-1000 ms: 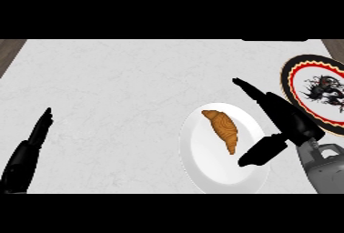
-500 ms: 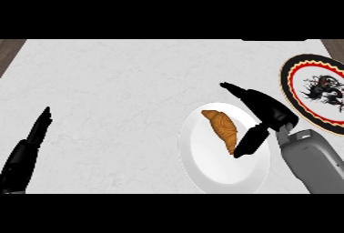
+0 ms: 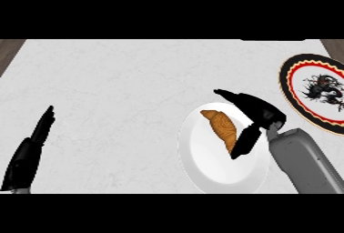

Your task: Pick the croissant from the plate and place it in the plate

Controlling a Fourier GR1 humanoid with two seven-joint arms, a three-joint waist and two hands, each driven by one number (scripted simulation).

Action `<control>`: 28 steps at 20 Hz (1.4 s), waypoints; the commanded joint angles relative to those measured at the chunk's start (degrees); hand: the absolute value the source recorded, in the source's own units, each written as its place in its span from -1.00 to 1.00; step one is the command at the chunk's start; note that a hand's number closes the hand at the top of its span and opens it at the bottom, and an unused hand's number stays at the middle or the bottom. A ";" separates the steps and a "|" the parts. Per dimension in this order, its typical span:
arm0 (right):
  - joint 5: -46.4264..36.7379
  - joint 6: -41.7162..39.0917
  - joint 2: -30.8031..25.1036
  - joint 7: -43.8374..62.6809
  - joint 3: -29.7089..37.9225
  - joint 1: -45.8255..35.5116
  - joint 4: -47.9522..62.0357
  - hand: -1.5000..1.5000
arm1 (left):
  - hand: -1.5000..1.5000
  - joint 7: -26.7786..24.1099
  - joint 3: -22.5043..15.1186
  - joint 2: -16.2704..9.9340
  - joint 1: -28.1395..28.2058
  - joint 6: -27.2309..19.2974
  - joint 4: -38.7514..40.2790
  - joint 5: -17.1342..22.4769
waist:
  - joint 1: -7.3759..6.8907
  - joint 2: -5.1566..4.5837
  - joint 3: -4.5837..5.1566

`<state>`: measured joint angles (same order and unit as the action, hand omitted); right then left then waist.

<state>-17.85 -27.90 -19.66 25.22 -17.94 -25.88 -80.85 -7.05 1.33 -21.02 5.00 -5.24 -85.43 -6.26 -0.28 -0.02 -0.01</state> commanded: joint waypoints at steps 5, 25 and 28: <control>-8.83 2.14 6.49 -2.51 -0.56 2.16 3.44 -1.00 | 0.00 -0.46 1.71 2.48 -0.99 0.95 1.48 -2.88 | 0.08 0.02 0.01; -14.56 -0.33 -11.92 -31.58 13.75 1.71 18.54 1.00 | 0.00 -0.57 5.18 4.73 0.87 3.88 -1.57 -4.71 | 0.85 -0.21 -0.13; -15.96 0.68 -22.96 -35.51 18.77 2.09 22.95 1.00 | 0.00 0.13 6.00 4.70 -0.01 3.64 -1.16 -4.08 | 2.89 -1.36 -0.52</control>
<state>-33.18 -26.52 -29.61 -4.09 -4.70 -24.91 -61.77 -6.94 6.98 -16.77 4.79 -0.93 -86.37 -10.45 1.04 -0.48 -0.21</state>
